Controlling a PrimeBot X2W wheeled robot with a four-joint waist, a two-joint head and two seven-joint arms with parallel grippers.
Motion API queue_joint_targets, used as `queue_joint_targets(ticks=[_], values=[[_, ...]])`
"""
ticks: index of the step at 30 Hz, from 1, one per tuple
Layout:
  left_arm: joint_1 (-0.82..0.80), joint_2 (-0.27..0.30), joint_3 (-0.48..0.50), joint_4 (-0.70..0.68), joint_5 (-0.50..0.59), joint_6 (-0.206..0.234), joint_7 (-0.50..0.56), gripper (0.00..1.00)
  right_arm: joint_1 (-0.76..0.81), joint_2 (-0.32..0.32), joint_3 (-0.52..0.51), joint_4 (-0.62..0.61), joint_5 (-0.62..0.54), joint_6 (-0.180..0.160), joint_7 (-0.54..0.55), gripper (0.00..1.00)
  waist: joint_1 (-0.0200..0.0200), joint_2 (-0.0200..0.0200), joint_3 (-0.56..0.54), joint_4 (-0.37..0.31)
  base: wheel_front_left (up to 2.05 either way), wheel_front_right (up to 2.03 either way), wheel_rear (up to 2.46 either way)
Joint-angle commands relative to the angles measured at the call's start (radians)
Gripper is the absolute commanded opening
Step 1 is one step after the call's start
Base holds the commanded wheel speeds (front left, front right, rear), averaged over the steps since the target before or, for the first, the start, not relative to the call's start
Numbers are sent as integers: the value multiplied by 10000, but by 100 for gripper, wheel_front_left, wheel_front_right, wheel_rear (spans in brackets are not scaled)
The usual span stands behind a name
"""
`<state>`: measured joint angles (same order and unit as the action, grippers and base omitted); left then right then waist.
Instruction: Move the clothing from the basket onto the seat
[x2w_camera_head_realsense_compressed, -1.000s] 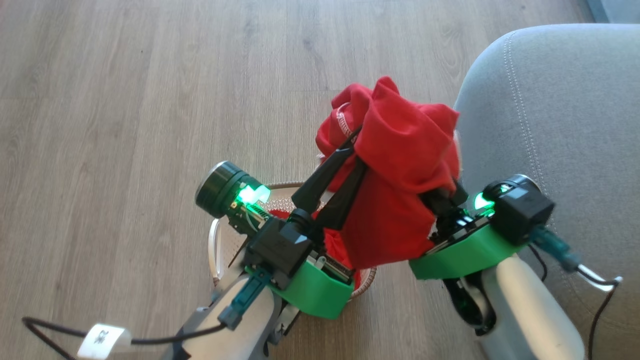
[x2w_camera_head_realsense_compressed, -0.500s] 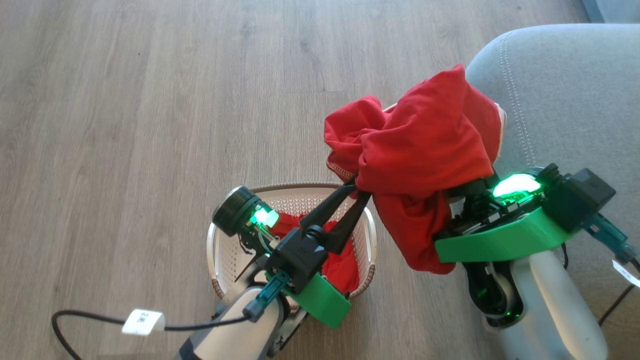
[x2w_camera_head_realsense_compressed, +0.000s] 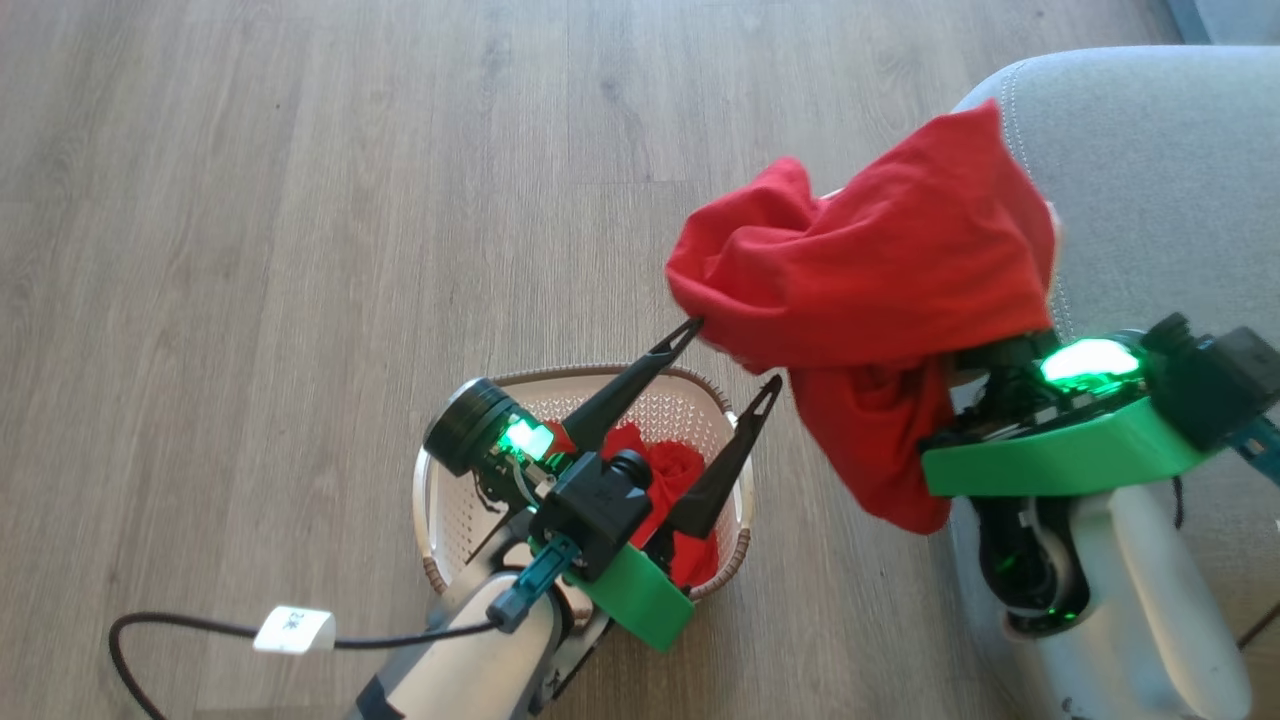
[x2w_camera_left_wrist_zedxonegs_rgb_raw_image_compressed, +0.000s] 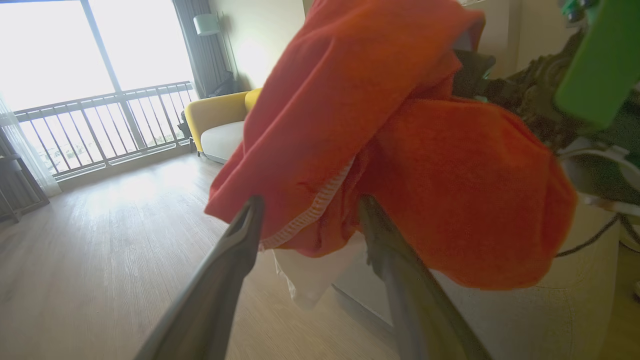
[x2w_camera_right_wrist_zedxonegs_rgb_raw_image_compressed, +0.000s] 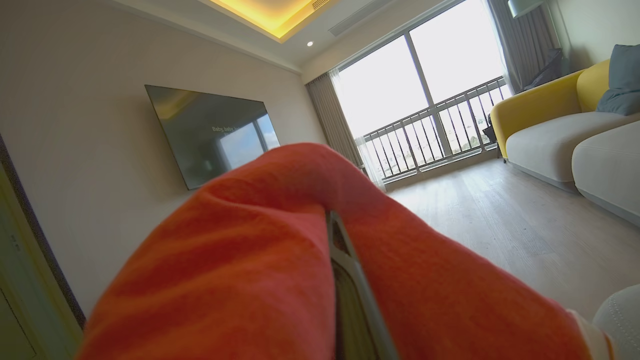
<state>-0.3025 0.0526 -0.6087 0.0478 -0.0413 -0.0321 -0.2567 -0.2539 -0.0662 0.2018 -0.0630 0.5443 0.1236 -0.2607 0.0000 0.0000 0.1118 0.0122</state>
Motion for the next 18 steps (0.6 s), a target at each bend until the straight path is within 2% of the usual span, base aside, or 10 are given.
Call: queue_joint_targets(ticks=[1, 10, 18], values=[[-142, -20, 423, -280, 57, -24, -51, 100, -184, 160, 78, -400, -101, 71, -11, 0, 0, 0, -11, -17, 0, 0, 0], [165, -15, 539, 280, 86, -261, -51, 100, -315, 160, -965, -411, -495, 71, -11, 0, 0, 0, -90, -182, 0, 0, 0], [633, 43, 502, 849, -84, -699, -51, 100, -253, 160, -1602, -442, -611, 71, -11, 0, 0, 0, -135, -440, 0, 0, 0]])
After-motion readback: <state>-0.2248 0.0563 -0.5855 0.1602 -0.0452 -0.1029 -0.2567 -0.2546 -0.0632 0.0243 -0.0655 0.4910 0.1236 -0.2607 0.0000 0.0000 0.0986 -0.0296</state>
